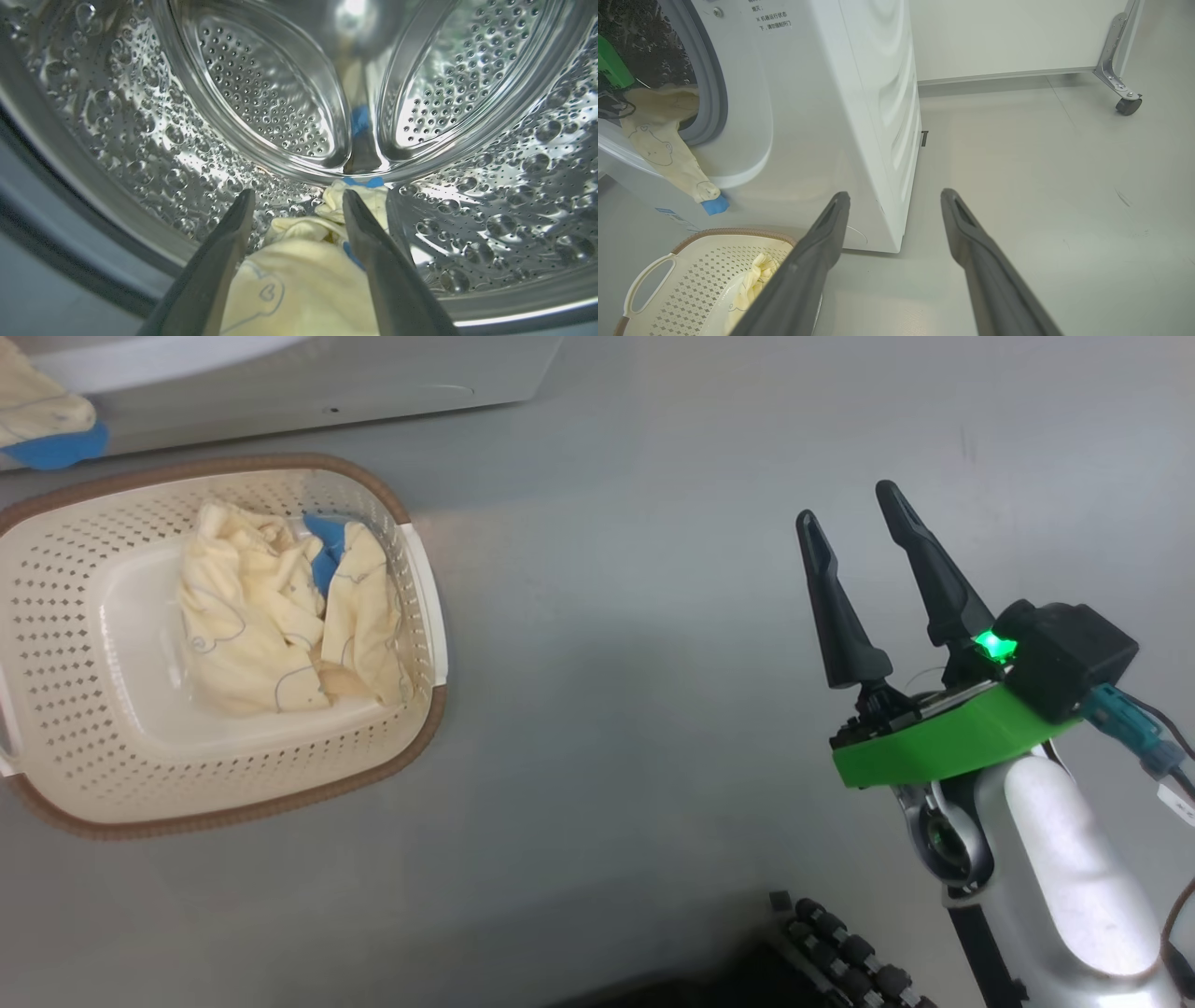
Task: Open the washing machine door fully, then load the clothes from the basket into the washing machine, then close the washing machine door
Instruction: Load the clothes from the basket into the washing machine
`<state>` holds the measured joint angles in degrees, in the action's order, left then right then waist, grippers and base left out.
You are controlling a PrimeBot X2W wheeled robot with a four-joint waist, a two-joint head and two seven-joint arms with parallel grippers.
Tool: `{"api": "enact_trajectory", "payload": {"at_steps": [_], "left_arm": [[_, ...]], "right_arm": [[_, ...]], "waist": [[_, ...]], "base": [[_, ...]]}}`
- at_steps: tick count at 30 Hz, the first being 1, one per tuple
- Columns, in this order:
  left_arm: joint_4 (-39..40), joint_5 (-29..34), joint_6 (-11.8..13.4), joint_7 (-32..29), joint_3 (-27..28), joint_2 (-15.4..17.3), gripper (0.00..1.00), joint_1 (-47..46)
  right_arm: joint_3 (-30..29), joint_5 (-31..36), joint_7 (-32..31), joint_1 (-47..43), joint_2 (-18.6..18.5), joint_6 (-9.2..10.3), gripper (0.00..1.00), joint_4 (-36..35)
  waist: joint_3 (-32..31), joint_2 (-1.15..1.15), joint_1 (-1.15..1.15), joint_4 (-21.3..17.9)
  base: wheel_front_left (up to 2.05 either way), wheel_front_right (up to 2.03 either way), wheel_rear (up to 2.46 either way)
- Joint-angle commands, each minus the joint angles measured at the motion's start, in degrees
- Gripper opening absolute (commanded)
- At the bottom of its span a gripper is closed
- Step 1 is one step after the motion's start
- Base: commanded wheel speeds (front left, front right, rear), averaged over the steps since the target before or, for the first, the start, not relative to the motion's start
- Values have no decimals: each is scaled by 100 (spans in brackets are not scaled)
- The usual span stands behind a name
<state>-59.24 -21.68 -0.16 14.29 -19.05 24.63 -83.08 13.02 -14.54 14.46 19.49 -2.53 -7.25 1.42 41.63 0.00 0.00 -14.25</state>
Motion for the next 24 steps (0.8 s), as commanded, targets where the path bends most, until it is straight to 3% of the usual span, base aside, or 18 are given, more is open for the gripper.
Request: {"api": "enact_trajectory", "payload": {"at_steps": [1, 7, 24], "left_arm": [[242, 17, 111, 61, 84, 211, 100, 170], [888, 35, 352, 68, 184, 136, 100, 852], [4965, 156, 1433, 70, 954, -324, 100, 4938]], "right_arm": [[44, 41, 53, -29, -34, -24, 100, -128], [-9, 77, 53, -50, -34, -24, 100, -95], [-536, 514, 53, -483, -34, -24, 100, 64]], "waist": [[-80, 0, 0, 72], [-289, 0, 0, 173], [-1505, 0, 0, 473]], "base": [[0, 0, 0], [0, 0, 0], [0, 0, 0]]}}
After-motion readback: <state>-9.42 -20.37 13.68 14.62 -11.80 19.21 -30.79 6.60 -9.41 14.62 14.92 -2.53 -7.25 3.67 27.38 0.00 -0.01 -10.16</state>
